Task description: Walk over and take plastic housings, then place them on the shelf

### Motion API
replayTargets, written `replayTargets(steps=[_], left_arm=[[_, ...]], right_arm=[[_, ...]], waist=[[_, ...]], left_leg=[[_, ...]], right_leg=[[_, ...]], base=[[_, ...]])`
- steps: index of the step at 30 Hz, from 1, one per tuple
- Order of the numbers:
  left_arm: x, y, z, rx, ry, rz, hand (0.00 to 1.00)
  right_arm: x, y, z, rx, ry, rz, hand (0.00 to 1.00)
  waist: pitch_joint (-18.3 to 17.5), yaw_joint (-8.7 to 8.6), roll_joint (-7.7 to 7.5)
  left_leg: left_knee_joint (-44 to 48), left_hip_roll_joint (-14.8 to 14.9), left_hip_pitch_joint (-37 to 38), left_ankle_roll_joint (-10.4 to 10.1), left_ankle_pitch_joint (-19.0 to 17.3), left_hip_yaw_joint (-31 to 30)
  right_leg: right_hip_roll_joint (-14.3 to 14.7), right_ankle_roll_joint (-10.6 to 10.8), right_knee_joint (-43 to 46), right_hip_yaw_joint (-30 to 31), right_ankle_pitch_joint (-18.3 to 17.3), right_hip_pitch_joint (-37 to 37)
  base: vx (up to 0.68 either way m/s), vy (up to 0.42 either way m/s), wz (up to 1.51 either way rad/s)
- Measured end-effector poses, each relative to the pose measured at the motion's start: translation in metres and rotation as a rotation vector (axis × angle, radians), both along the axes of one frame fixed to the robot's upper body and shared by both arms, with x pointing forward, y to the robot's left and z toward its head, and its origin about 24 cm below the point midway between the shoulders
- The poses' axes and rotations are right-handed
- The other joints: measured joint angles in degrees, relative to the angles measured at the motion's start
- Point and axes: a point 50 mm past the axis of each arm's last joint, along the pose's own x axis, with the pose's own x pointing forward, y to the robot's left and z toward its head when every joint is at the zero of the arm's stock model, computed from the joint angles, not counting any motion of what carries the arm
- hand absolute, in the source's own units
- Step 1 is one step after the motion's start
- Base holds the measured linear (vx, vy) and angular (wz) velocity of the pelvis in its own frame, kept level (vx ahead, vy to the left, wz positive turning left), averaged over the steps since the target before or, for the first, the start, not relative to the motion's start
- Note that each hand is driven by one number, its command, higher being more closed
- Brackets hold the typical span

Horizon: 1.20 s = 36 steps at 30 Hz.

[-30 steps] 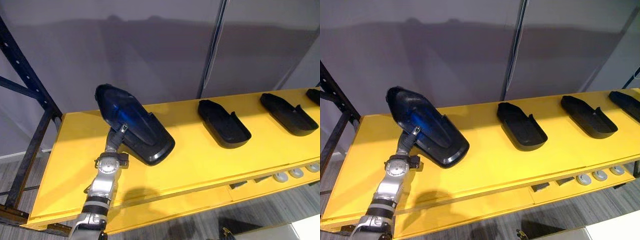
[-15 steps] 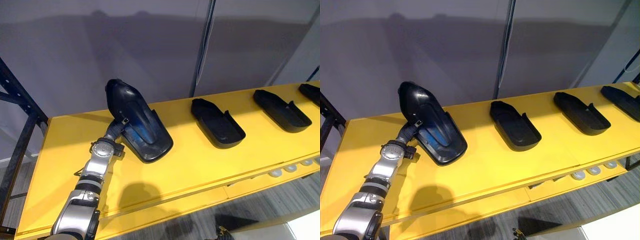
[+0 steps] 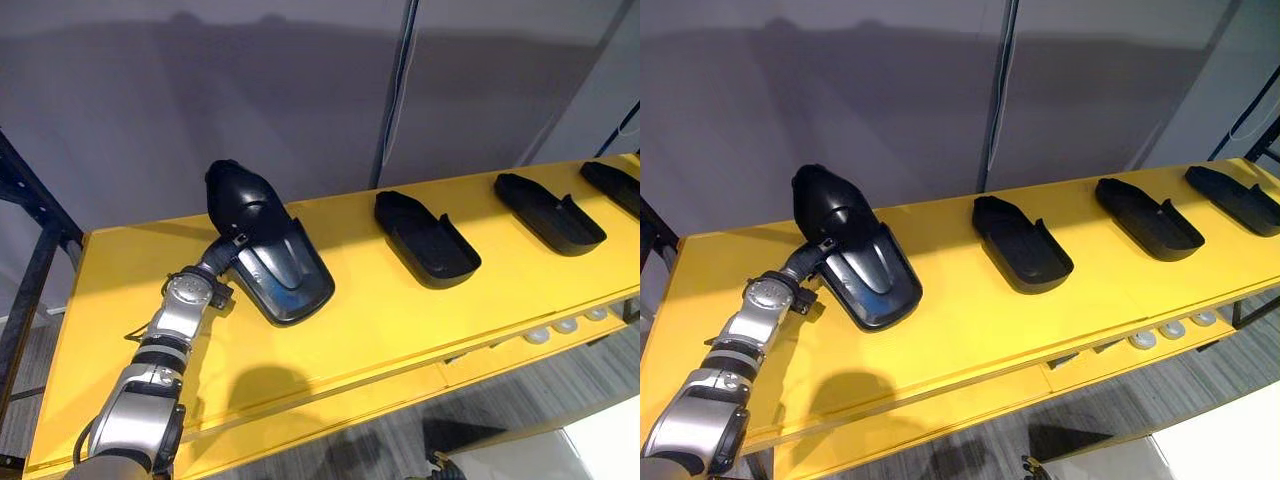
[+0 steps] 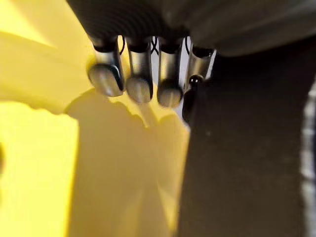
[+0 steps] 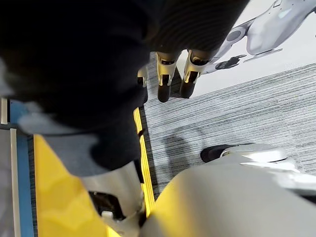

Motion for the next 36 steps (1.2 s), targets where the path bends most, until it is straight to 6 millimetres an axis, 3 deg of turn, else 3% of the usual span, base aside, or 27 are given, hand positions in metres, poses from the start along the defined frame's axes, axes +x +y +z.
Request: replayTargets(steps=[14, 20, 24, 27, 33, 34, 36], left_arm=[[-0.001, 0.009, 0.0, 0.107, -0.001, 0.048, 0.0], [0.002, 0.007, 0.012, 0.125, -0.073, 0.066, 0.0], [0.002, -0.004, 0.036, 0.085, -0.241, 0.116, 0.0], [-0.008, -0.024, 0.057, 0.044, -0.421, 0.113, 0.0], [-0.049, -0.077, 0.085, -0.151, -0.724, 0.034, 0.0], [-0.061, -0.086, 0.09, -0.197, -0.789, 0.014, 1.0], [-0.08, -0.097, 0.096, -0.247, -0.868, -0.025, 1.0]], right_arm=[[0.004, 0.001, 0.0, -0.001, 0.001, 0.022, 0.0], [0.005, 0.003, 0.0, 0.003, -0.004, 0.022, 0.0], [0.005, 0.004, 0.0, 0.004, -0.005, 0.022, 0.0], [0.006, 0.003, 0.0, 0.004, -0.007, 0.021, 0.0], [0.005, 0.002, 0.0, -0.003, -0.007, 0.017, 0.0], [0.005, 0.002, 0.0, -0.006, -0.006, 0.015, 0.0], [0.004, 0.0, 0.0, -0.013, -0.005, 0.014, 0.0]], waist=[[0.9, 0.4, -0.26], [1.5, 1.08, -0.9], [2.0, 1.82, -1.3], [2.0, 1.92, -1.26], [2.2, 2.49, -0.97], [2.2, 2.54, -0.86], [2.3, 2.6, -0.47]], left_leg=[[0.0, 0.0, 0.3, 0.1, 0.1, -1.4], [0.0, 0.0, 0.3, 0.2, 0.2, -1.6], [0.0, -0.1, 0.1, 0.2, 0.2, -2.0], [0.0, -0.1, 0.1, 0.2, 0.2, -2.7], [0.0, 0.0, 0.4, 0.2, 0.3, -2.6], [0.0, 0.0, 0.5, 0.2, 0.3, -2.6], [0.0, 0.0, 0.5, 0.2, 0.2, -2.5]], right_leg=[[-0.1, 0.0, 0.6, -1.3, 0.0, 0.3], [-0.1, 0.0, 0.5, -1.3, -0.1, 0.2], [-0.1, 0.0, 0.4, -1.6, -0.1, 0.6], [0.0, 0.0, 0.1, -2.0, -0.1, 1.1], [0.0, 0.0, 0.2, -1.5, -0.1, 1.7], [0.0, 0.0, 0.3, -1.4, -0.1, 1.7], [0.0, 0.0, 0.4, -1.3, -0.1, 1.6]], base=[[-0.03, 0.009, 0.03], [-0.03, 0.01, 0.01], [0.03, 0.007, 0.05], [0.04, 0.003, 0.1], [0.0, 0.01, -0.01], [-0.05, 0.012, -0.03], [-0.07, 0.014, -0.02]])
